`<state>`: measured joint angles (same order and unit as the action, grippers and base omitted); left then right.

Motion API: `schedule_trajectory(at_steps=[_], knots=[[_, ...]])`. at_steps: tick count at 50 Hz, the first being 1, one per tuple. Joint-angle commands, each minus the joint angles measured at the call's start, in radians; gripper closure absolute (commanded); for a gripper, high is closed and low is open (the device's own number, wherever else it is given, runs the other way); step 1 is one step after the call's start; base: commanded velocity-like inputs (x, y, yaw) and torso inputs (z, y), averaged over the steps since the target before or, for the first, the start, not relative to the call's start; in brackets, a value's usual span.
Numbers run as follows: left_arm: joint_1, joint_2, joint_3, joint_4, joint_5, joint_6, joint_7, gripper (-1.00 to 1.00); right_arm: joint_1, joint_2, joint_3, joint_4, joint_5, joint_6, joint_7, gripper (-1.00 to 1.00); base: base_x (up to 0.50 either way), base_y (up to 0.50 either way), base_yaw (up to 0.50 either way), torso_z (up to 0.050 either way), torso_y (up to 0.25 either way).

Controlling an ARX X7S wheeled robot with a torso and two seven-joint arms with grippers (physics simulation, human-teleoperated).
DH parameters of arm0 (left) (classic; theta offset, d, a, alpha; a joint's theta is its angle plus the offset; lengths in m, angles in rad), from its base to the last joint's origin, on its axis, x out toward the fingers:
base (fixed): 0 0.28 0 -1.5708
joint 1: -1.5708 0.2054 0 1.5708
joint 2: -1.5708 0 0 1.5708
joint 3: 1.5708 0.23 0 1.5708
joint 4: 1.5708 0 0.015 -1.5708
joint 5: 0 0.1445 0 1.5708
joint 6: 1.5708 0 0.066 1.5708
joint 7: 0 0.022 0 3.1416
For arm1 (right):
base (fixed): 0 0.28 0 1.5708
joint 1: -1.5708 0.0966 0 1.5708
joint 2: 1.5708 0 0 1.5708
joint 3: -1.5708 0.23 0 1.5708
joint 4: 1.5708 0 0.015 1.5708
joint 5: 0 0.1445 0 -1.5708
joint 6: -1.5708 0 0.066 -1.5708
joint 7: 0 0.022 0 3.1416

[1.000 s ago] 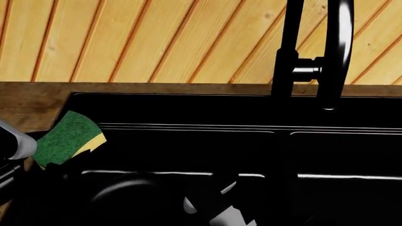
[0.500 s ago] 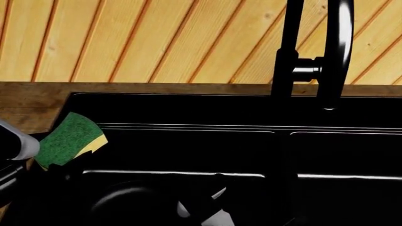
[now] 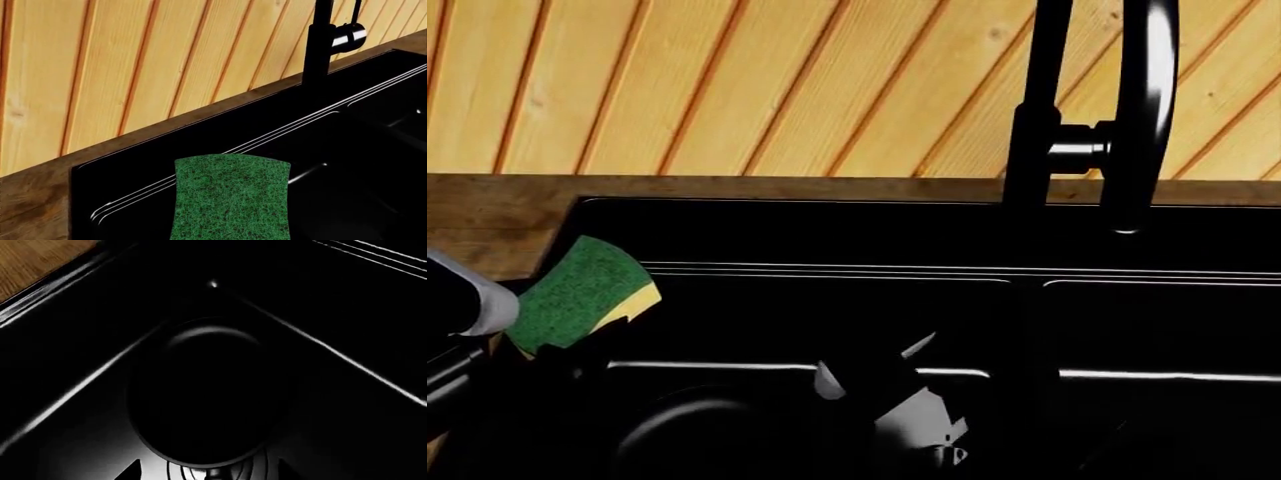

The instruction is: Pick the pan and sponge and place them into the sink. Then turn on the water.

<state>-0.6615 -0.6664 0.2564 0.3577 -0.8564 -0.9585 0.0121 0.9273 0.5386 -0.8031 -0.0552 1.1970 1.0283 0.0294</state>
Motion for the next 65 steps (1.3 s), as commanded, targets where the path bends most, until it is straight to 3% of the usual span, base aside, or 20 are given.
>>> schedule_trajectory(at_steps=[1, 8, 12, 15, 20, 22, 32, 41, 48, 51, 61, 65], knots=[[-0.001, -0.011, -0.007, -0.001, -0.019, 0.0, -0.003, 1.0, 0.038, 0.101, 0.137, -0.232, 0.181, 0.064, 0.19, -1.0, 0.0, 0.0, 0.0, 0.0, 0.0], [0.005, -0.021, -0.011, -0.004, -0.019, 0.009, 0.006, 1.0, 0.023, 0.137, 0.193, -0.288, 0.21, 0.023, 0.231, -1.0, 0.0, 0.0, 0.0, 0.0, 0.0], [0.003, -0.023, -0.012, -0.003, -0.022, 0.008, 0.007, 1.0, -0.012, 0.161, 0.199, -0.351, 0.124, -0.044, 0.202, -1.0, 0.0, 0.0, 0.0, 0.0, 0.0], [0.005, -0.023, -0.013, 0.0, -0.026, 0.008, 0.006, 1.0, -0.092, 0.172, 0.18, -0.418, 0.028, -0.111, 0.211, -1.0, 0.0, 0.0, 0.0, 0.0, 0.0], [-0.008, 0.008, 0.005, 0.004, -0.02, -0.005, -0.025, 1.0, -0.201, 0.207, 0.207, -0.488, 0.003, -0.185, 0.261, -1.0, 0.0, 0.0, 0.0, 0.0, 0.0], [0.003, -0.022, -0.018, 0.005, -0.033, 0.003, -0.003, 1.0, -0.241, 0.22, 0.233, -0.507, 0.006, -0.22, 0.291, -1.0, 0.0, 0.0, 0.0, 0.0, 0.0], [0.001, -0.018, -0.013, 0.011, -0.036, 0.001, -0.008, 1.0, -0.417, 0.309, 0.334, -0.617, -0.019, -0.388, 0.323, -1.0, 0.0, 0.0, 0.0, 0.0, 0.0], [0.008, -0.022, -0.012, 0.006, -0.033, 0.01, -0.004, 1.0, -0.606, 0.436, 0.463, -0.684, 0.014, -0.534, 0.355, -1.0, 0.0, 0.0, 0.0, 0.0, 0.0], [-0.011, 0.026, 0.023, -0.006, -0.015, 0.0, -0.036, 1.0, -0.667, 0.505, 0.554, -0.702, 0.073, -0.589, 0.438, -1.0, 0.0, 0.0, 0.0, 0.0, 0.0], [-0.007, 0.009, 0.018, -0.002, -0.02, 0.005, -0.019, 1.0, -0.71, 0.54, 0.602, -0.709, 0.103, -0.62, 0.481, -1.0, 0.0, 0.0, 0.0, 0.0, 0.0], [-0.035, 0.063, 0.138, -0.043, 0.049, 0.014, 0.013, 1.0, -0.746, 0.634, 0.681, -0.749, 0.195, -0.632, 0.589, -1.0, 0.0, 0.0, 0.0, 0.0, 0.0], [-0.053, 0.073, 0.169, -0.066, 0.065, 0.012, 0.031, 1.0, -0.846, 0.689, 0.764, -0.762, 0.224, -0.684, 0.608, -1.0, 0.0, 0.0, 0.0, 0.0, 0.0]])
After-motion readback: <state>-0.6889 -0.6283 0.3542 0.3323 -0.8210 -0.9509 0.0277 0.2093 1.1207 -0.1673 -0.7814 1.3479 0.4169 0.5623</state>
